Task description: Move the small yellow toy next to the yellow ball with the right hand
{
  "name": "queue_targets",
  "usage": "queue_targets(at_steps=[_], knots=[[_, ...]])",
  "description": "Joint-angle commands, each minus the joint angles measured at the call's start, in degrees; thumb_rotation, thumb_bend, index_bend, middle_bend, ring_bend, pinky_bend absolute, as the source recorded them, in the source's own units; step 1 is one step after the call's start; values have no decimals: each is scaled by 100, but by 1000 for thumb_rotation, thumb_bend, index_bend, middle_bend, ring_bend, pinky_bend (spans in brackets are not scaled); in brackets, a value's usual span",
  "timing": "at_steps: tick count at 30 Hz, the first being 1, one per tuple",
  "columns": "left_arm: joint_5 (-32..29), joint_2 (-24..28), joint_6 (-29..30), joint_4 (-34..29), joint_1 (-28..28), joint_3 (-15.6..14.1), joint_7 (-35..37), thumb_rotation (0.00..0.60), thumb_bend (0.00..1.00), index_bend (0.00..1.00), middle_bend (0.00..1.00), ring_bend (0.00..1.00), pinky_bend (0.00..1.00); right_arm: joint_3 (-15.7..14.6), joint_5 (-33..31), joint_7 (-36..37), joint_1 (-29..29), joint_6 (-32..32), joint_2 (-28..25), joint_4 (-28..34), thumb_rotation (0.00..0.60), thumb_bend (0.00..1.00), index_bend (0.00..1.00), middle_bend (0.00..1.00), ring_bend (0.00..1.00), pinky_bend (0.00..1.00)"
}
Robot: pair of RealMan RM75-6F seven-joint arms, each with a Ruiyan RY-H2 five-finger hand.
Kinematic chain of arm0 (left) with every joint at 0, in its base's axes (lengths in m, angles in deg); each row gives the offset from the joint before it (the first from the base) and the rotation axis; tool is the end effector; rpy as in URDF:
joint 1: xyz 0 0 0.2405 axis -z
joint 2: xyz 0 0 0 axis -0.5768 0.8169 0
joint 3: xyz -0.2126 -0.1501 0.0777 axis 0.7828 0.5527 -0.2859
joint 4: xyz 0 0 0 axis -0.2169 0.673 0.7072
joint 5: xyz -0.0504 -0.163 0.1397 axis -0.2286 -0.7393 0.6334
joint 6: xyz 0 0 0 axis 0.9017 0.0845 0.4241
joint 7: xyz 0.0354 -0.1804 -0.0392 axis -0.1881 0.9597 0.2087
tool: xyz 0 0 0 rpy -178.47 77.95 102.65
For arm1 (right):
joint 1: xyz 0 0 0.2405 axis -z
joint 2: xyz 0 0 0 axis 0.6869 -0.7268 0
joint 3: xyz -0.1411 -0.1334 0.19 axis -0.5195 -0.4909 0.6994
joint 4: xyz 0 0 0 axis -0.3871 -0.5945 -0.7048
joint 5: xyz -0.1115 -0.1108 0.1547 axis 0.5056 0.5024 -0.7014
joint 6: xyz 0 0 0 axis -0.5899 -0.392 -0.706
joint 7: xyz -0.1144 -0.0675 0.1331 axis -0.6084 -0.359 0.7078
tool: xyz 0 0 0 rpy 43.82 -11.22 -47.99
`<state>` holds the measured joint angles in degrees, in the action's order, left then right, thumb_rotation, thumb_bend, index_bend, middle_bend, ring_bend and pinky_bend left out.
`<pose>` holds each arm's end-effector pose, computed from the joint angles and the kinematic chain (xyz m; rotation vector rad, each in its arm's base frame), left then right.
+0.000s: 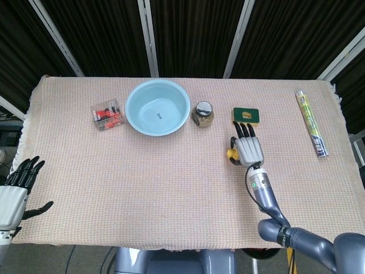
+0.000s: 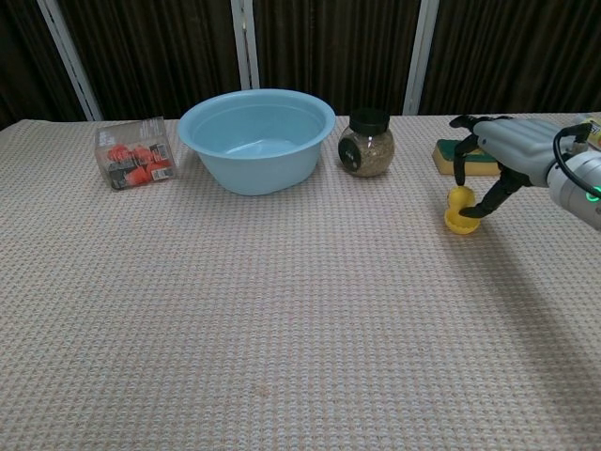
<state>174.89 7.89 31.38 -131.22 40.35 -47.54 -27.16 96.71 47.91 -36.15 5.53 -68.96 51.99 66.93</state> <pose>-0.3040 0.2156 0.1422 -1.4999 -0.8186 -0.9903 -0.2114 -0.4336 -0.0298 1.6039 -0.8419 0.8340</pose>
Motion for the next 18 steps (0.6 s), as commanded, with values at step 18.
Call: queue_targets(at_steps=[18], knots=[[-7, 41, -108, -86, 49, -27, 2, 600, 0, 0, 0, 0, 215, -67, -79, 249, -44, 78, 165, -397, 600, 173, 538, 0, 0, 0]])
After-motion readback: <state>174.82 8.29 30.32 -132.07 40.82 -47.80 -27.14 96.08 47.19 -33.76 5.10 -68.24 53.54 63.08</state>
